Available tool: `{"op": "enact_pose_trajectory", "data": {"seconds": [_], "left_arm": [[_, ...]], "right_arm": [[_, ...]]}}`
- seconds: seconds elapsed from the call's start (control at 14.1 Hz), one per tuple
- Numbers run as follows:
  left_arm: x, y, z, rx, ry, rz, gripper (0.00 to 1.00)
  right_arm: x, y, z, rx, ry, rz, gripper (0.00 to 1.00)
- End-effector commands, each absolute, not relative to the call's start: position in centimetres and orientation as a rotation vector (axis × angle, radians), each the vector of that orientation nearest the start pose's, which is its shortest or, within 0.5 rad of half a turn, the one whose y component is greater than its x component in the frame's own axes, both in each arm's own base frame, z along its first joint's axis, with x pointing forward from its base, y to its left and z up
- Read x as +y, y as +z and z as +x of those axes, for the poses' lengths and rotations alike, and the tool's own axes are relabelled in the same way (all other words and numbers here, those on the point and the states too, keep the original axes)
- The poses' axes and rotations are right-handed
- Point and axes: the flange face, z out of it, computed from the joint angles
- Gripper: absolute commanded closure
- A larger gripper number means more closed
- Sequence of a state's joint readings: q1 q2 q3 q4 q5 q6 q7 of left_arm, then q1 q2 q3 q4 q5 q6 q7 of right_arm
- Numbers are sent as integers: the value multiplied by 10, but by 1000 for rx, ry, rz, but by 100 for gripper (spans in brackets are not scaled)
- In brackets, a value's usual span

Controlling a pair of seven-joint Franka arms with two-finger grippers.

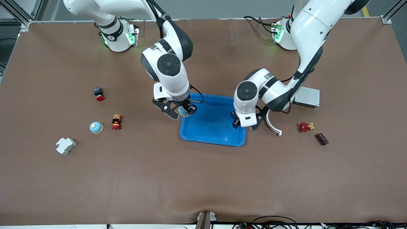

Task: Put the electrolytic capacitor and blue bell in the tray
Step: 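Carry the bell toward the tray while the left gripper drops the capacitor in, then lower the bell into the tray while the left gripper reaches the second capacitor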

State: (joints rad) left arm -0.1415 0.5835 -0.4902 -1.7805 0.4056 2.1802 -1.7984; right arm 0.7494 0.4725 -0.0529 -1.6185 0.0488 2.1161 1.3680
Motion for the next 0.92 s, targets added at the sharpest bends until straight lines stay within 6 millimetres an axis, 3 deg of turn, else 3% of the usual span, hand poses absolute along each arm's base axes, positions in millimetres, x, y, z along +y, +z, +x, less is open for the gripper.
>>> {"op": "enact_pose_trajectory", "data": {"seconds": [0.0,0.14,0.35,0.57,0.85], "left_arm": [[-313,301,556,-1363,-29,-2696,0],[-274,322,574,-1207,15,-2714,0],[-205,330,592,-1060,68,-2732,0],[-138,322,607,-966,116,-2755,0],[-56,289,610,-820,74,-2761,0]], "right_arm": [[468,325,508,1125,-72,-2906,100],[482,296,501,1168,-106,-2886,100],[488,263,500,1215,-110,-2860,100],[496,250,494,1242,-109,-2840,100],[505,241,486,1262,-106,-2827,100]]}}
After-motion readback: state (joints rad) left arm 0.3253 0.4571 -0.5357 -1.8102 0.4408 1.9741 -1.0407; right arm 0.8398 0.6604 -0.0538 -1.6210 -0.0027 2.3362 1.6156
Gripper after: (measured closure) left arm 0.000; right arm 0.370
